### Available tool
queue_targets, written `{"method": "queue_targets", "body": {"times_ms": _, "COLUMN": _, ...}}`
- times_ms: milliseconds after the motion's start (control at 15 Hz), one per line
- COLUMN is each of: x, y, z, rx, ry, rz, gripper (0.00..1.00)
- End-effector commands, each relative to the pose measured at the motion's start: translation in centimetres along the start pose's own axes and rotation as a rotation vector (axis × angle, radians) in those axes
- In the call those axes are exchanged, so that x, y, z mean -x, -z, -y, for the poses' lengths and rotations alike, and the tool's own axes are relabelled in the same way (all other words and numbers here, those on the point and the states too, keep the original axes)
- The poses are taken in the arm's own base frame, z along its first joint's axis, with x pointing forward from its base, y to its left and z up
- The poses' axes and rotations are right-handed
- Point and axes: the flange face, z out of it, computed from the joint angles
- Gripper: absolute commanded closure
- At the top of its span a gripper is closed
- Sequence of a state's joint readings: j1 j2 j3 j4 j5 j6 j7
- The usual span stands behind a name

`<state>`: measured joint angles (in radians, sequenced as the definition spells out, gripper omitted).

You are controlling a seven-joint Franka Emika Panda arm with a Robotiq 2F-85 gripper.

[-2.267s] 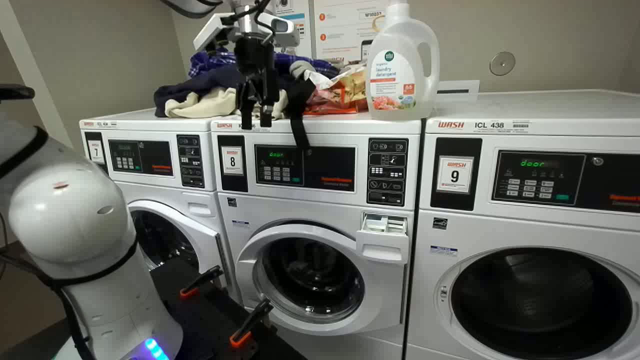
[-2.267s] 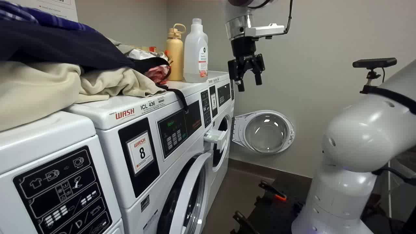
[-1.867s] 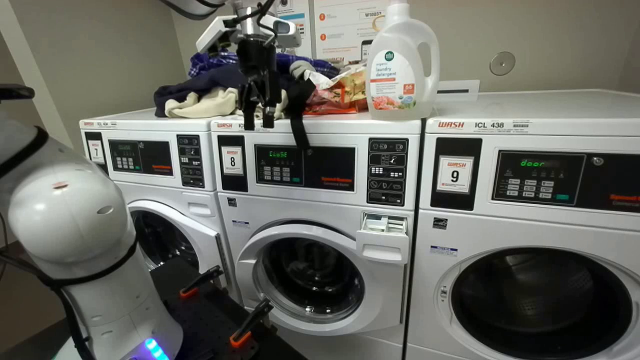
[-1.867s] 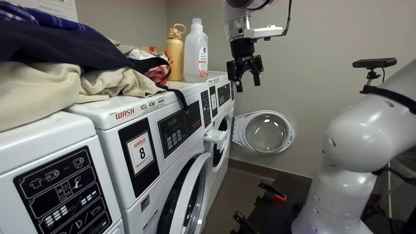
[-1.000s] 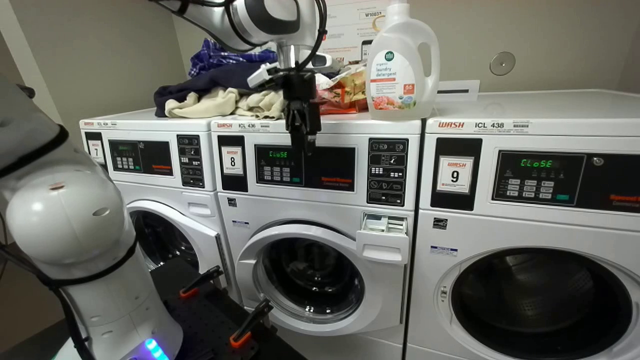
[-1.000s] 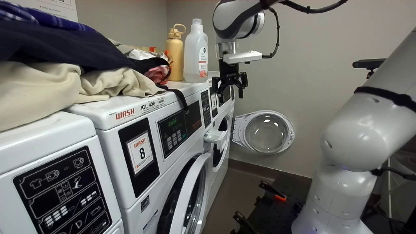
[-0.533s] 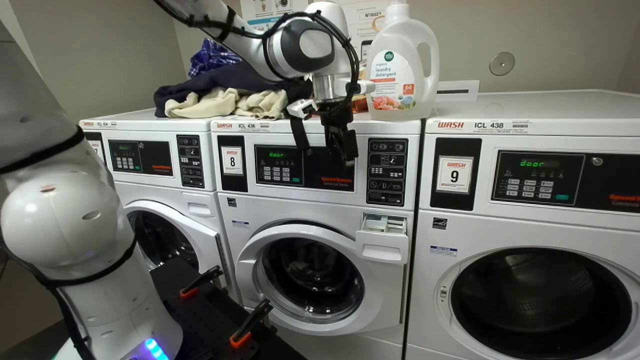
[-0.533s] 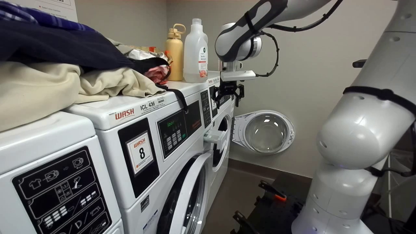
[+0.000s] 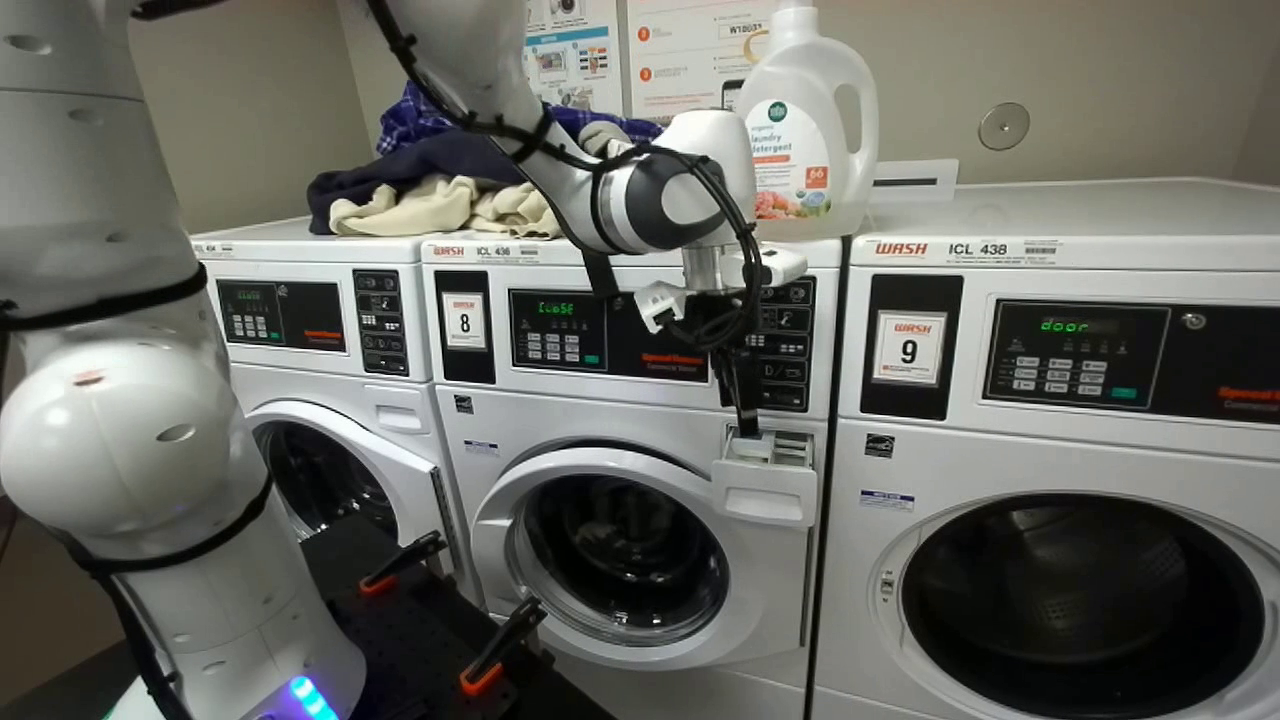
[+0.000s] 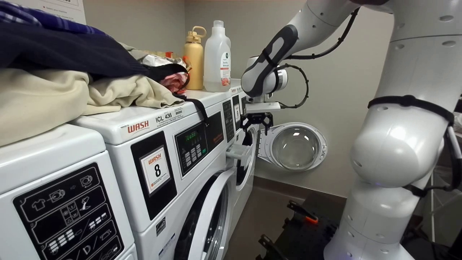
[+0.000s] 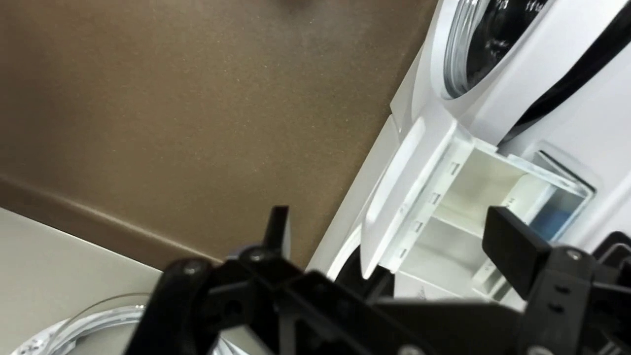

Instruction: Close the compartment on the washing machine.

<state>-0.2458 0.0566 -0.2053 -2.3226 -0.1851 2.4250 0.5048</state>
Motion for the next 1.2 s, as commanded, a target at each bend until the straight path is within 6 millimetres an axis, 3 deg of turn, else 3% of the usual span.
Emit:
{"method": "queue_targets", "body": {"times_ms": 0, "x": -1.5, "y": -2.1, "z": -1.8, "rx": 0.052, "ry": -0.099, "rz": -0.005, "gripper": 0.0}}
{"method": "queue_targets", "body": {"times_ms": 533, "x": -1.2, "y": -2.3, "z": -2.0, "rx": 0.05, "ry": -0.105, "rz": 0.01, "gripper": 0.0}}
{"method": "queue_targets", "body": {"times_ms": 1133, "x": -0.1, "y": -7.1, "z": -2.0, "rx": 0.126, "ry": -0.213, "rz": 0.049, "gripper": 0.0}}
